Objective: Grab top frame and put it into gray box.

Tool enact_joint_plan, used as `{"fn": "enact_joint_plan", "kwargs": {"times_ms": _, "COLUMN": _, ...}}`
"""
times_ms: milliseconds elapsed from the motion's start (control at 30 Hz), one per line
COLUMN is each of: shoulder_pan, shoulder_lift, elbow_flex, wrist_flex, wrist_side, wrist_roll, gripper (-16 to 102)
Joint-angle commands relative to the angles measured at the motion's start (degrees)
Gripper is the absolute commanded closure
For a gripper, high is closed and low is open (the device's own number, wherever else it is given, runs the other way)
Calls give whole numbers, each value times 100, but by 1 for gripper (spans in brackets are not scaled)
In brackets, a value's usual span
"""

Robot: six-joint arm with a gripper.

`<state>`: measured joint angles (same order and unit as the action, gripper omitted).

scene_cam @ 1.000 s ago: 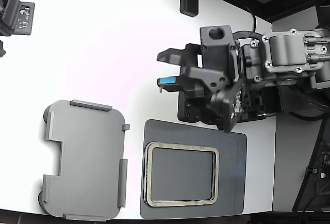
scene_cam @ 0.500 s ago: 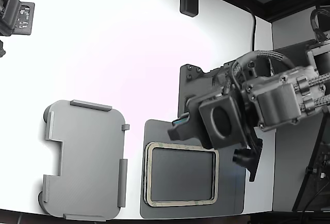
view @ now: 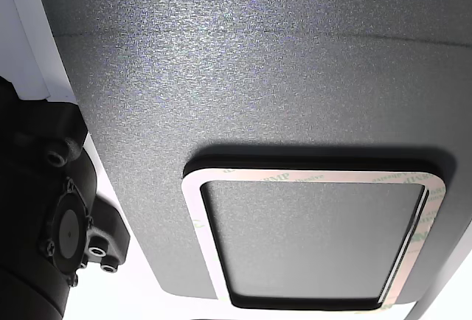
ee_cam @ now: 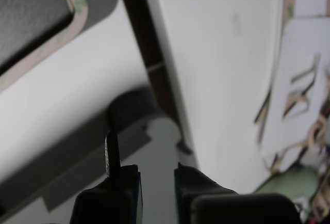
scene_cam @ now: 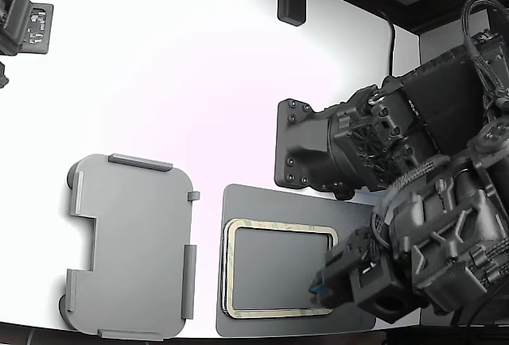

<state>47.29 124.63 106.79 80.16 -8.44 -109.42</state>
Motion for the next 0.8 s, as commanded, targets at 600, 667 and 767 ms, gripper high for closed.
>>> {"fn": "enact_joint_plan", "kwargs": {"times_ms": 600, "shoulder_pan": 1239, "shoulder_lift": -1468, "elbow_flex": -976, "wrist_flex": 1397, "wrist_side": 439, "wrist_roll": -308, "gripper": -14}}
{"fn": "enact_joint_plan", "kwargs": {"times_ms": 667, "shoulder_pan": 1406, "shoulder_lift": -1547, "elbow_flex": -853, "wrist_flex": 1327, "wrist_side": 439, "wrist_roll": -571, "gripper": 10}}
{"fn": "enact_joint_plan", "kwargs": {"times_ms": 767, "shoulder_pan": 1688, "shoulder_lift": -1608, "elbow_flex": -721, "wrist_flex": 1151, "wrist_side": 483, "wrist_roll": -712, "gripper": 40}}
